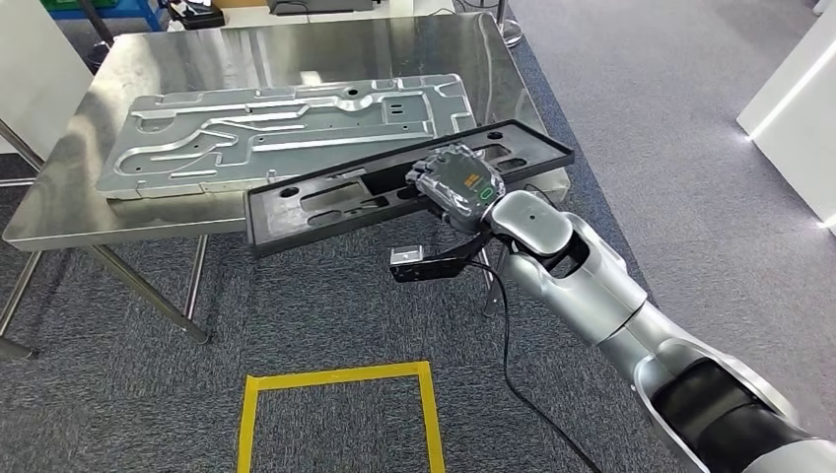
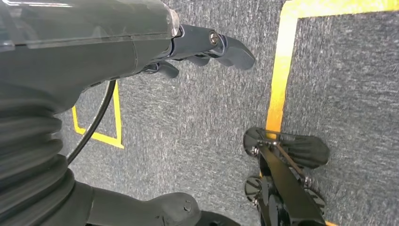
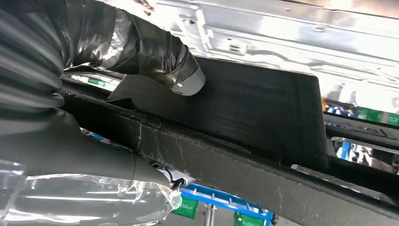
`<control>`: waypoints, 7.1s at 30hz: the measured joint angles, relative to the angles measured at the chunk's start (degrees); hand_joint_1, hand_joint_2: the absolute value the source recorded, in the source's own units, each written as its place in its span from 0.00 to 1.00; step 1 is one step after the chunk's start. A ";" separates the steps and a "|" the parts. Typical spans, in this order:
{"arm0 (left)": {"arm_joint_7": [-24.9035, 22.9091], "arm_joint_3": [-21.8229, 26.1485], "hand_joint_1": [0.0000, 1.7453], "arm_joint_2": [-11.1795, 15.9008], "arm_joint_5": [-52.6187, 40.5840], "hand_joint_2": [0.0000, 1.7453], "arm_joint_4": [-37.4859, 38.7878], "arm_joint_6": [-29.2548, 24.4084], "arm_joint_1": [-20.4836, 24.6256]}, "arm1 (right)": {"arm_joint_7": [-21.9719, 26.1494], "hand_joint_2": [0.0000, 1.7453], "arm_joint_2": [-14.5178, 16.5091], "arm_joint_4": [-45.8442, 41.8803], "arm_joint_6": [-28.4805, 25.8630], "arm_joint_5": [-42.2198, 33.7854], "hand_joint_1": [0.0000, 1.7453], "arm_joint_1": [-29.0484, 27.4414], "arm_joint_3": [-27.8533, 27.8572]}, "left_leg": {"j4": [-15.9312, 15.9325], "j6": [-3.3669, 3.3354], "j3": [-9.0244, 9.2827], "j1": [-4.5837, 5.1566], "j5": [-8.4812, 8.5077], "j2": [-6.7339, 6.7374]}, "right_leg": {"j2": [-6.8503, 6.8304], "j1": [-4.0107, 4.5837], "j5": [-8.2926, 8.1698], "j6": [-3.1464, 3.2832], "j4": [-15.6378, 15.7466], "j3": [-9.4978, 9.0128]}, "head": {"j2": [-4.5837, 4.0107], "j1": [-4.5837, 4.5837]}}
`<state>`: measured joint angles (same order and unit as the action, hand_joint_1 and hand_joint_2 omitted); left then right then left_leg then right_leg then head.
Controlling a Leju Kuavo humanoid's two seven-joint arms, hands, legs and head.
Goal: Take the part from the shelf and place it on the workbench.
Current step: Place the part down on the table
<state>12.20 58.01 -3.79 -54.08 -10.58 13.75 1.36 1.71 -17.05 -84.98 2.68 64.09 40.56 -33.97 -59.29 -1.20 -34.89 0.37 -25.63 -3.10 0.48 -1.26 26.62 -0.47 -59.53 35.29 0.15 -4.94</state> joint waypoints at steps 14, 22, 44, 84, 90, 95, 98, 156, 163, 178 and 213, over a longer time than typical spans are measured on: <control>-0.09 0.00 0.00 -0.69 -1.39 1.00 -0.01 -0.58 0.00 | -1.17 1.00 7.65 3.98 -1.70 3.69 1.00 -1.16 -0.85 | 0.00 -0.01 0.00 0.00 0.01 -0.01 | -0.01 0.00 0.00 -0.01 0.03 -0.02 | 0.00 0.00; 0.14 0.00 0.00 -0.74 -1.91 1.00 0.00 -0.68 0.00 | -1.22 1.00 9.02 5.15 -2.04 4.66 1.00 -1.85 -0.87 | 0.00 -0.01 -0.01 0.02 0.01 -0.01 | 0.00 -0.02 -0.01 -0.01 0.06 -0.02 | 0.00 0.00; 0.23 0.00 0.00 -0.74 -3.13 1.00 0.00 -0.63 0.00 | -0.55 1.00 9.83 5.42 -2.00 5.66 1.00 -1.86 -0.85 | 0.00 -0.01 -0.01 0.02 0.00 -0.01 | 0.00 -0.03 -0.01 -0.02 0.07 -0.03 | 0.00 0.00; 0.72 0.00 0.00 -0.74 -5.28 1.00 0.01 0.02 0.07 | -0.84 1.00 12.71 5.42 -0.83 6.74 1.00 1.46 -0.85 | -0.50 -0.49 -0.24 0.28 -0.21 -0.01 | -0.01 -0.33 -0.17 -0.56 0.29 -0.12 | 0.00 0.01; 0.77 0.00 0.00 -0.83 -5.57 1.00 0.00 0.13 0.10 | -0.86 1.00 12.85 5.42 -0.82 6.75 1.00 1.72 -0.82 | 1.05 -2.08 0.65 -0.05 0.50 0.23 | -0.10 -0.25 1.17 -1.48 -1.41 0.50 | 0.00 0.00; 0.80 0.00 0.00 -0.96 -5.67 1.00 0.01 0.12 0.10 | -0.90 1.00 12.85 5.67 -0.75 6.74 1.00 1.64 -0.78 | 1.26 -2.61 1.01 0.09 0.40 0.35 | -0.14 -0.05 6.03 -1.49 -14.73 7.63 | 0.00 0.00; 0.80 0.00 0.00 -1.03 -5.69 1.00 -0.01 0.13 0.04 | -0.97 1.00 12.84 5.76 -0.73 6.74 1.00 1.71 -0.78 | 0.63 -2.18 1.24 0.16 -0.34 0.11 | -0.01 0.10 0.45 -0.81 -5.57 3.44 | 0.00 0.00; 1.17 0.04 0.00 -1.55 -6.91 1.00 -0.13 0.11 0.23 | -1.01 1.00 12.31 6.00 -0.51 6.78 1.00 1.63 0.03 | -0.83 -1.02 -0.47 -0.66 0.18 2.52 | -0.61 0.25 6.86 -0.65 -14.69 6.11 | 0.00 -0.01; 1.31 0.04 0.00 -1.91 -7.11 1.00 -0.08 0.10 0.23 | -1.01 1.00 12.10 6.02 -0.38 6.71 1.00 1.94 0.32 | -0.51 -0.75 0.65 0.09 -0.80 2.06 | -0.50 2.38 -1.46 3.14 0.16 0.96 | 0.00 -0.12; 1.41 0.02 0.00 -1.48 -7.68 1.00 -0.13 0.13 0.16 | -0.97 1.00 11.97 6.04 -0.39 6.68 1.00 1.39 0.51 | -0.80 1.89 -1.61 -1.38 1.63 2.98 | -0.60 0.55 1.98 0.00 1.18 -3.65 | 0.00 -0.11; 1.37 0.07 0.00 -1.49 -8.12 1.00 -0.13 0.33 0.08 | -0.67 1.00 10.70 5.88 -0.03 6.31 1.00 1.31 1.59 | 0.81 -0.38 0.30 -1.08 1.15 2.79 | -0.46 0.65 4.22 -0.69 -3.79 -2.40 | 0.00 -0.13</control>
<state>13.57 58.07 -5.28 -62.20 -10.71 14.08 1.44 1.04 -6.35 -79.10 2.64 70.41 41.87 -32.38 -58.49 -1.59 -34.59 -0.72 -24.49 -0.32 0.02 -0.61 30.84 -1.16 -63.32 32.89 0.15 -5.06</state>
